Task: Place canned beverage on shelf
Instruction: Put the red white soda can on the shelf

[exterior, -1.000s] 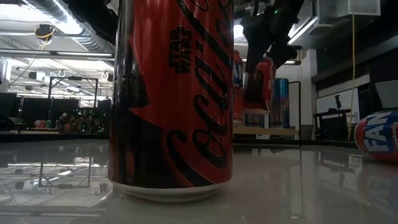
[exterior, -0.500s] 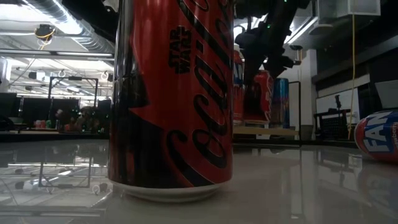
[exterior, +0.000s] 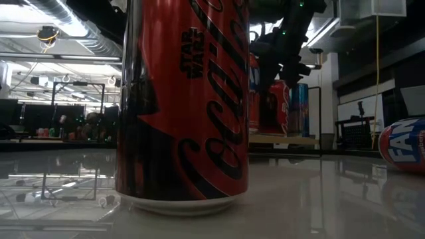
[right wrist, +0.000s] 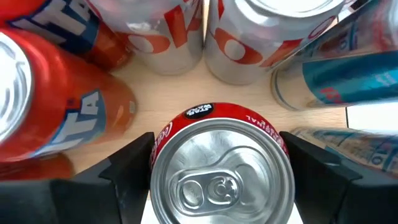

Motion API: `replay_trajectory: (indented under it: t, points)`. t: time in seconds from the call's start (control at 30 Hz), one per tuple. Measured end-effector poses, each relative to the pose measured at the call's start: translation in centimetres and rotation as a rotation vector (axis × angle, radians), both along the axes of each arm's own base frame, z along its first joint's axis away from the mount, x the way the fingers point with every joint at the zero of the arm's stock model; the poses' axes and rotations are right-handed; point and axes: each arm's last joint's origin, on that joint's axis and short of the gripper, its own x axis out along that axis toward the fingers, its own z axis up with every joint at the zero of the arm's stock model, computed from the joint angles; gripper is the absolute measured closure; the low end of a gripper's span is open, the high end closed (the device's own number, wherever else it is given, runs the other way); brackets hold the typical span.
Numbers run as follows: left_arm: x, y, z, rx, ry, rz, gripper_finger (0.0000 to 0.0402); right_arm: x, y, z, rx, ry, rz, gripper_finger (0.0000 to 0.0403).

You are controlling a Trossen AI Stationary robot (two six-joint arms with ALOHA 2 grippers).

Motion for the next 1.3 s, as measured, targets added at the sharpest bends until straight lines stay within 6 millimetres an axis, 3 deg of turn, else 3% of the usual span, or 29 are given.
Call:
replay_trajectory:
  t: [0.27,0.63,0.93,1.3]
  points:
    - [0.0,0.0,0.0,0.000,0.000,0.000,0.0024,0.0,0.0,0.0,0.000,0.000,0.001,0.0106]
    - [0.0,0.0,0.0,0.000,0.000,0.000,0.0024,0.2,0.0,0.1,-0.006,-0.024,0.001,0.0018]
    - [0.0,0.0,0.0,0.000,0.000,0.000,0.0024,0.1,0.0,0.2,-0.006,-0.028,0.001,0.0004]
    - [0.0,0.0,0.0,0.000,0.000,0.000,0.0024,0.7,-0.1,5.0,-0.059,-0.109,0.067,0.0004]
